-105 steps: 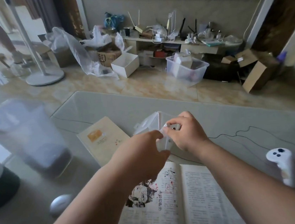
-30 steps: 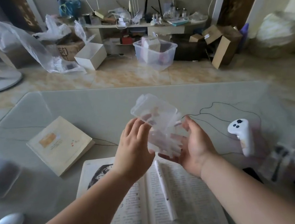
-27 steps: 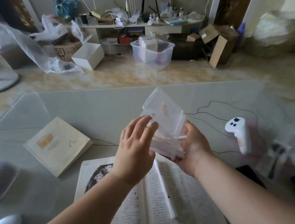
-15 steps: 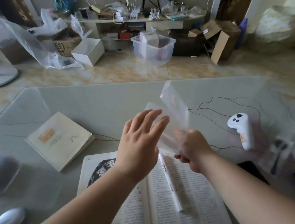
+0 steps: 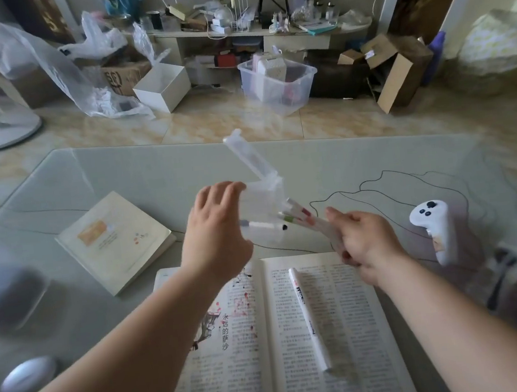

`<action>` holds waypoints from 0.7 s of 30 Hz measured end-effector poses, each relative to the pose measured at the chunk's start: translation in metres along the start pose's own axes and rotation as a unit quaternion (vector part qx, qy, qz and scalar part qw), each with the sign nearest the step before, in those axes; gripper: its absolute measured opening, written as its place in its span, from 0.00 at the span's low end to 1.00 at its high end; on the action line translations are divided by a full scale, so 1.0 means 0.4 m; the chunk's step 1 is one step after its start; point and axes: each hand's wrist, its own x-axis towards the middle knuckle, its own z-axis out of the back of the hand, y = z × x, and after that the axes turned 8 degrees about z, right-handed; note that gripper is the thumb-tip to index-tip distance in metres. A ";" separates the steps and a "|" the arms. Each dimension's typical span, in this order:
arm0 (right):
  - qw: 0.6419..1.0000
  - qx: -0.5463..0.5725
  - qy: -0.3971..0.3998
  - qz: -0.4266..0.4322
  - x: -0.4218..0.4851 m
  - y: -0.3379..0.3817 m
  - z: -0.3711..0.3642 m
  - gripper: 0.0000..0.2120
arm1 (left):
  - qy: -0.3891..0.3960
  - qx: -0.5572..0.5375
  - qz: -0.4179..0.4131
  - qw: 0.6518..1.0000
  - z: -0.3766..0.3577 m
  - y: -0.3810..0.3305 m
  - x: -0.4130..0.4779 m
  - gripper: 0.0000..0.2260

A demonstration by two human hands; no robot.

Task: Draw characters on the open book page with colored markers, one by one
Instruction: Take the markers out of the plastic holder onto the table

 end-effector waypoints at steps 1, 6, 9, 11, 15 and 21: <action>1.000 0.017 -0.004 -0.003 0.011 0.001 0.009 0.19 | 0.010 -0.014 0.039 0.999 -0.001 0.022 0.009 0.36; 0.999 -0.013 0.021 0.028 0.051 -0.023 0.042 0.19 | 0.055 -0.227 0.338 0.912 -0.004 0.078 0.049 0.35; 0.983 -0.156 0.041 0.084 0.068 -0.049 0.037 0.24 | 0.092 -0.344 0.373 0.857 -0.032 0.075 0.058 0.33; 0.960 -0.245 0.064 0.116 0.080 -0.049 0.032 0.25 | 0.115 -0.334 0.355 0.866 -0.050 0.066 0.049 0.34; 0.927 -0.328 0.086 0.161 0.099 -0.047 0.014 0.22 | 0.141 -0.286 0.273 0.907 -0.062 0.055 0.038 0.40; 0.905 -0.355 0.058 0.227 0.115 -0.078 -0.032 0.20 | 0.060 -0.160 0.110 0.979 -0.057 0.013 0.021 0.38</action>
